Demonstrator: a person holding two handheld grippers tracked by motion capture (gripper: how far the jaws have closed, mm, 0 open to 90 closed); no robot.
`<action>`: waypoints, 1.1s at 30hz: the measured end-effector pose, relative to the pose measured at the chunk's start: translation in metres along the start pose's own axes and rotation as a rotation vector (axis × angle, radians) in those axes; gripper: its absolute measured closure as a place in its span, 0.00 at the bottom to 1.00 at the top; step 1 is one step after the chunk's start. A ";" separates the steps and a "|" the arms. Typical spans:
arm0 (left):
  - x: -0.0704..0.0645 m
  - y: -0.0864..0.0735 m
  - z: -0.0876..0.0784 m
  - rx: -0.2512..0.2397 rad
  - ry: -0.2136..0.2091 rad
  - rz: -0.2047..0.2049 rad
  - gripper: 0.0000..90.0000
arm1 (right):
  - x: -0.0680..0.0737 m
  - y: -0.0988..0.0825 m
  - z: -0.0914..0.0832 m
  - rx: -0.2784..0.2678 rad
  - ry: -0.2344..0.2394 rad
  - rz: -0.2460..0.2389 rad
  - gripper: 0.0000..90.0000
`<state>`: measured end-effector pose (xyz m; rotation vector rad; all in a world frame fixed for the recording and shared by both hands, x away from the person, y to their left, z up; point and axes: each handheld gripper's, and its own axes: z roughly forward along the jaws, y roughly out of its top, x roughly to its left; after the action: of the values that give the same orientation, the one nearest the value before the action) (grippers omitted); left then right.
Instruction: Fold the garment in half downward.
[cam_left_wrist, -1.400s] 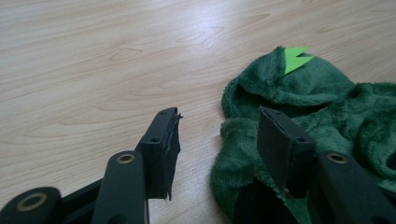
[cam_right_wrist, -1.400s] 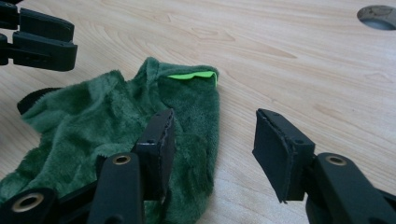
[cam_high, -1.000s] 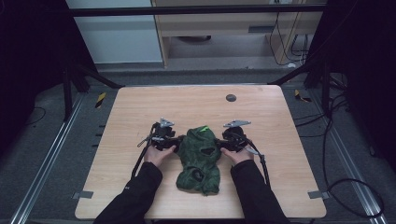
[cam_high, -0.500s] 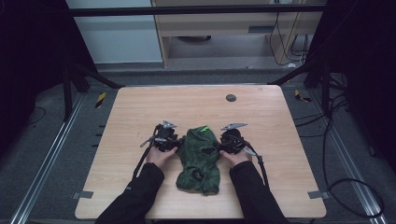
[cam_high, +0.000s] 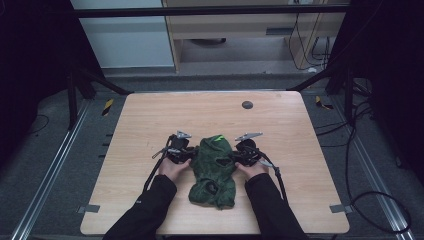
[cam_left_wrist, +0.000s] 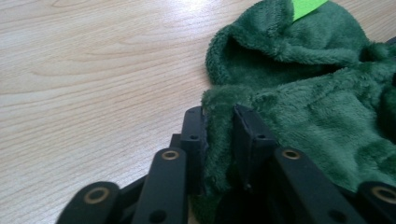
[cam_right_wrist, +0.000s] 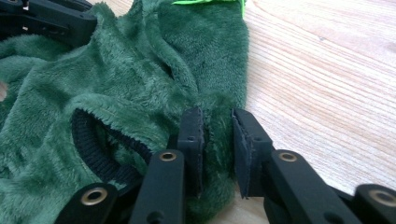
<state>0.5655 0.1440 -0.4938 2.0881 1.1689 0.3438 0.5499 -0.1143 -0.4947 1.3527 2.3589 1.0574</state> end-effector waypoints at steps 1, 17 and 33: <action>-0.001 0.000 0.000 0.001 -0.002 0.002 0.85 | 0.000 0.000 0.000 0.002 -0.001 -0.005 0.85; -0.003 0.004 -0.009 -0.007 -0.021 0.014 0.98 | 0.003 0.004 -0.011 -0.045 -0.007 -0.023 0.95; -0.015 0.010 -0.044 -0.082 -0.045 0.051 0.98 | 0.012 0.012 -0.034 -0.140 0.002 -0.077 0.95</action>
<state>0.5400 0.1477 -0.4538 2.0462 1.0593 0.3608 0.5340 -0.1170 -0.4597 1.2027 2.2707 1.1778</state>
